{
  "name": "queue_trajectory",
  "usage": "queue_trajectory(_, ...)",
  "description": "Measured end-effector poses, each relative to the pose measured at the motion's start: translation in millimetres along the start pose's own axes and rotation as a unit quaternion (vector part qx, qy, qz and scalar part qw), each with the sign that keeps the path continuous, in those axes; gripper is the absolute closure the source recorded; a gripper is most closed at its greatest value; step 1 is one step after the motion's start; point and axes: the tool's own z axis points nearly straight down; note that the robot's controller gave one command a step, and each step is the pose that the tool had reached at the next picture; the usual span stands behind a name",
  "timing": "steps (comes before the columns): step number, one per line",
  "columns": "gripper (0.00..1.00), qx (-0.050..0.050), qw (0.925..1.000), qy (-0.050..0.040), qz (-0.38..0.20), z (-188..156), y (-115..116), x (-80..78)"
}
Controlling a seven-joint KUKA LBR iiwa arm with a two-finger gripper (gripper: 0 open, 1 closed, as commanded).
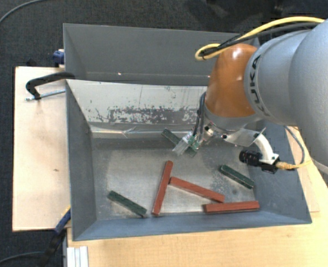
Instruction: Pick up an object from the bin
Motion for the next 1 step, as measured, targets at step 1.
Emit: queue_trajectory(1, 1.00, 0.002, 1.0000, 0.0016, -0.001, -4.1, 1.3, -0.2)
